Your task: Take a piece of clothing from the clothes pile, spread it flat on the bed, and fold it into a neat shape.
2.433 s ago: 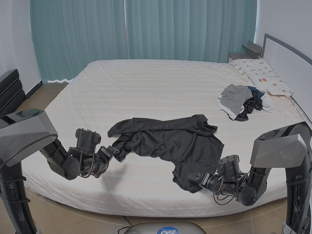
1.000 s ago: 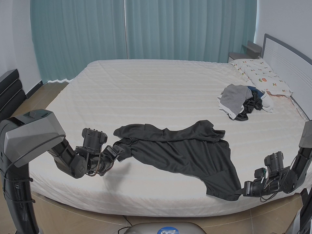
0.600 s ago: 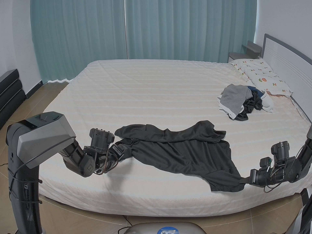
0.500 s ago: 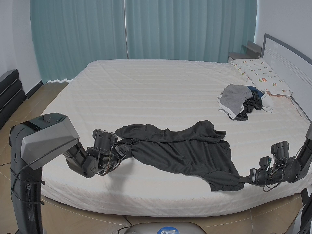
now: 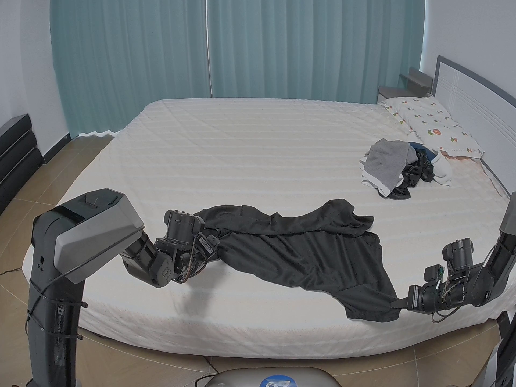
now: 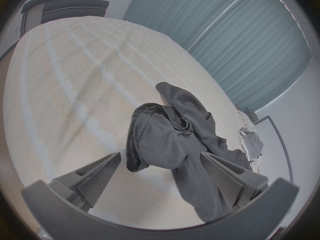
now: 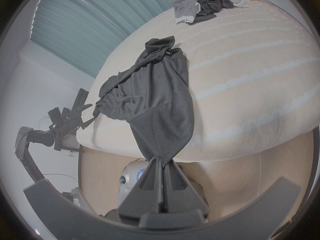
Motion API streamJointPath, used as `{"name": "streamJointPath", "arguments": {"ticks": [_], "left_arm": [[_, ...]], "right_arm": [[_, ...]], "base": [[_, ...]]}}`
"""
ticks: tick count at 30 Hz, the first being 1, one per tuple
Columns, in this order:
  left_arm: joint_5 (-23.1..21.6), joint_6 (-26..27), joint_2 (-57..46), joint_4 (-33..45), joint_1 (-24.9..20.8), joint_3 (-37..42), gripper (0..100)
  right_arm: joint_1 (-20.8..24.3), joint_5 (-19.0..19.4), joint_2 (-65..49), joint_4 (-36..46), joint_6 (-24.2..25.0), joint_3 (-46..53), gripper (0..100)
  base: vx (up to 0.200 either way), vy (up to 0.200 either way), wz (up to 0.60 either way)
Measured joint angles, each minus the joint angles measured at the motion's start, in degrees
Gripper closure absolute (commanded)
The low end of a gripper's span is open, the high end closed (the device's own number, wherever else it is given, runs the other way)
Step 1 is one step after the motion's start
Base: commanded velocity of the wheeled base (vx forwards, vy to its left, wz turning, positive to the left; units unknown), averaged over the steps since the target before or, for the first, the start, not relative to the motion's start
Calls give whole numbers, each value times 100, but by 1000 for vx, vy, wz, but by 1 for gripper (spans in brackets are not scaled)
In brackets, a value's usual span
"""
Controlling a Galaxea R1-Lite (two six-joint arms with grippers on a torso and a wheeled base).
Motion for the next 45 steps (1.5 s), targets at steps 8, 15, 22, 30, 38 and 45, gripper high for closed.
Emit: {"name": "streamJointPath", "arguments": {"ticks": [8,15,22,30,38,45], "left_arm": [[0,218,135,4,10,-48,100],[117,276,135,6,35,115,100],[222,277,-241,-54,44,962,100],[174,1064,-1008,510,193,1642,100],[174,1771,-1508,1454,319,1970,100],[180,2139,-1655,2609,344,2031,100]], "right_arm": [[11,-2,24,-2,2,-11,100],[11,-77,2,0,2,26,100],[9,-180,-85,4,-11,69,100],[-60,-452,-474,129,-93,183,100],[-93,-1054,-634,763,-466,216,100],[-117,-1481,-694,1281,-963,216,100]], "base": [[0,0,0],[0,0,0],[0,0,0],[0,0,0],[0,0,0],[0,0,0]]}}
